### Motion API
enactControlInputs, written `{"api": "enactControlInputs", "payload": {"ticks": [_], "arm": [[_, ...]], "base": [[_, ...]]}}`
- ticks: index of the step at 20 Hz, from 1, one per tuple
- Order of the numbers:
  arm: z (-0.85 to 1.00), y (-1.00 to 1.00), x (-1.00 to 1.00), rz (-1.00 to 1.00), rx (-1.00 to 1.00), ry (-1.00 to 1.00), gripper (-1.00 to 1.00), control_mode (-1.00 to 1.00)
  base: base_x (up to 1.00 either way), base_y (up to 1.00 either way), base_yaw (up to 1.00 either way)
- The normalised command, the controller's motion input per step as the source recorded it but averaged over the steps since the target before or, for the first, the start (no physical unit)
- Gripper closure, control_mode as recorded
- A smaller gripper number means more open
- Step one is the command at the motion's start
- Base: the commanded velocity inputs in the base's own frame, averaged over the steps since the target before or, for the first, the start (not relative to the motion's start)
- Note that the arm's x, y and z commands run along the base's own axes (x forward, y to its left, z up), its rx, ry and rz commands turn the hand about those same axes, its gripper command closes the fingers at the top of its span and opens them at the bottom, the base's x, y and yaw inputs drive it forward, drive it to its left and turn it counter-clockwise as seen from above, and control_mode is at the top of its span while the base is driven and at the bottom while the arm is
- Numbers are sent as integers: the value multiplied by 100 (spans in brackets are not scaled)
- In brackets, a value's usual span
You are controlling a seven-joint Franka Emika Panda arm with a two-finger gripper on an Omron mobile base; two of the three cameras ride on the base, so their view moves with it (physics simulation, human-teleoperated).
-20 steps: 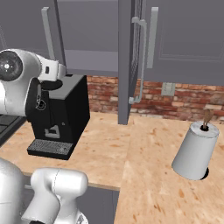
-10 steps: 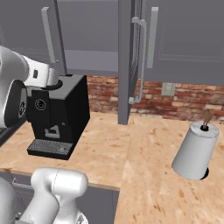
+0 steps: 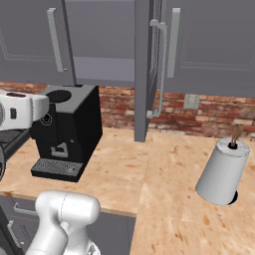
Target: Open the cabinet. Pick the spray and place it next to the sink. Then close the cabinet.
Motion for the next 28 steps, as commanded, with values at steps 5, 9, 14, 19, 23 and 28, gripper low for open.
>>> {"api": "enactControlInputs", "payload": {"ticks": [5,9,14,19,23,28], "arm": [[1,-4,-60,0,0,-18,-100,-100],[0,-22,-62,0,0,-15,-100,-100],[0,-29,-64,-3,0,-9,-100,-100],[1,-33,-66,-5,0,-6,-100,-100],[0,-40,-60,-7,0,-12,-100,-100],[0,-55,-18,-3,0,-8,-100,-100]], "base": [[0,0,0],[0,0,0],[0,0,0],[0,0,0],[0,0,0],[0,0,0]]}}
